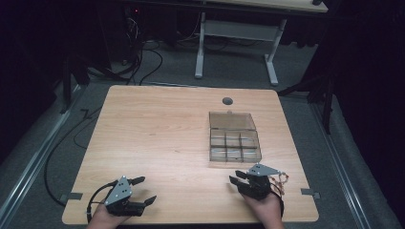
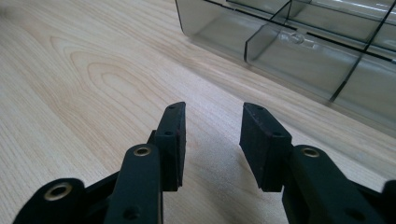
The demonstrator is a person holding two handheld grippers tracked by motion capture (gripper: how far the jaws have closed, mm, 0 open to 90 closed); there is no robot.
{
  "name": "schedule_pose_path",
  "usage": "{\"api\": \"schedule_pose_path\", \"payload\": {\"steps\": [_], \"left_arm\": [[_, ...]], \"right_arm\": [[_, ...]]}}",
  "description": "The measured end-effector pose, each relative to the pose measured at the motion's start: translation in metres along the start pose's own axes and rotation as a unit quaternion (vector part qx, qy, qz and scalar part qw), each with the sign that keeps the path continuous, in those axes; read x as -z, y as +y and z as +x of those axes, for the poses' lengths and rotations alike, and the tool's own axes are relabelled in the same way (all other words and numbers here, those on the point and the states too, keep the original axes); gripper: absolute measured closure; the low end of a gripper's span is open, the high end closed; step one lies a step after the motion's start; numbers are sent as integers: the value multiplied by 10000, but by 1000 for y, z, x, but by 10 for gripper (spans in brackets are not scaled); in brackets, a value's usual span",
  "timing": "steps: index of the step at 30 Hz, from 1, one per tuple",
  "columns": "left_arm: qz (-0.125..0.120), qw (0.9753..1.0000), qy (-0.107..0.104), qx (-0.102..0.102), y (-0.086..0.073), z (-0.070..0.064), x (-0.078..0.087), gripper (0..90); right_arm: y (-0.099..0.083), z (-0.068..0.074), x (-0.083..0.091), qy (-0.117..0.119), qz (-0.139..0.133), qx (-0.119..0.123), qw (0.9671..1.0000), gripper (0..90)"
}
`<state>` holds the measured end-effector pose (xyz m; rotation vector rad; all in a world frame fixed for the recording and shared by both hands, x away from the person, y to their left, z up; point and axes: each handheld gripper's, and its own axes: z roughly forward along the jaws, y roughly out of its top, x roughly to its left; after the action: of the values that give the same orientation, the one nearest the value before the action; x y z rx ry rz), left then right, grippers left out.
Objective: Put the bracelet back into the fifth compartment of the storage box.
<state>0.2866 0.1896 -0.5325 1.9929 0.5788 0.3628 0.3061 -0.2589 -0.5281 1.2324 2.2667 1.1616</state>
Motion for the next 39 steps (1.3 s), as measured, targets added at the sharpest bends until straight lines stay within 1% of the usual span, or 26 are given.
{"api": "schedule_pose_path", "payload": {"steps": [3, 5, 10, 11, 17, 23, 25, 26, 29, 32, 35, 38, 39], "left_arm": [[8, 10000, 7, 7, 0, 0, 0, 220], [21, 10000, -9, -17, 0, 0, 0, 221], [45, 10000, -33, -28, 0, -1, -1, 221], [44, 10000, -36, -22, 0, 0, -1, 221], [36, 10000, -32, -26, 0, 0, 0, 221], [47, 10000, -31, -24, 0, 0, -1, 221], [50, 10000, -31, -25, 0, 0, -1, 221], [47, 10000, -30, -25, 0, 0, -1, 221], [47, 10000, -31, -24, 0, 0, -1, 221], [46, 10000, -33, -22, 0, 0, -1, 222], [45, 10000, -36, -8, 0, 0, -1, 228], [30, 10000, -32, 11, 0, 0, -1, 238], [33, 10000, -29, 38, 0, 1, 0, 243]], "right_arm": [[-1, 1, 1, -18, -84, 22, 10000, 611], [-1, 0, 1, 0, -80, 32, 10000, 605], [-1, 0, 1, 48, -49, -38, 10000, 606], [-1, 0, 0, 31, -17, 22, 10000, 606], [0, 1, -2, 59, 49, 92, 9999, 601], [0, 0, -1, 90, 52, 6, 9999, 574], [0, 1, -2, 125, 89, 20, 9999, 579], [0, 1, -2, 113, 88, 57, 9999, 588], [1, 1, -3, 108, 116, 61, 9999, 617], [1, 0, -1, 46, 36, 44, 10000, 648], [1, -1, 2, -12, 1, -52, 10000, 690], [2, -1, 4, -57, -4, -54, 10000, 706], [2, -1, 5, -115, 28, -3, 9999, 711]]}}
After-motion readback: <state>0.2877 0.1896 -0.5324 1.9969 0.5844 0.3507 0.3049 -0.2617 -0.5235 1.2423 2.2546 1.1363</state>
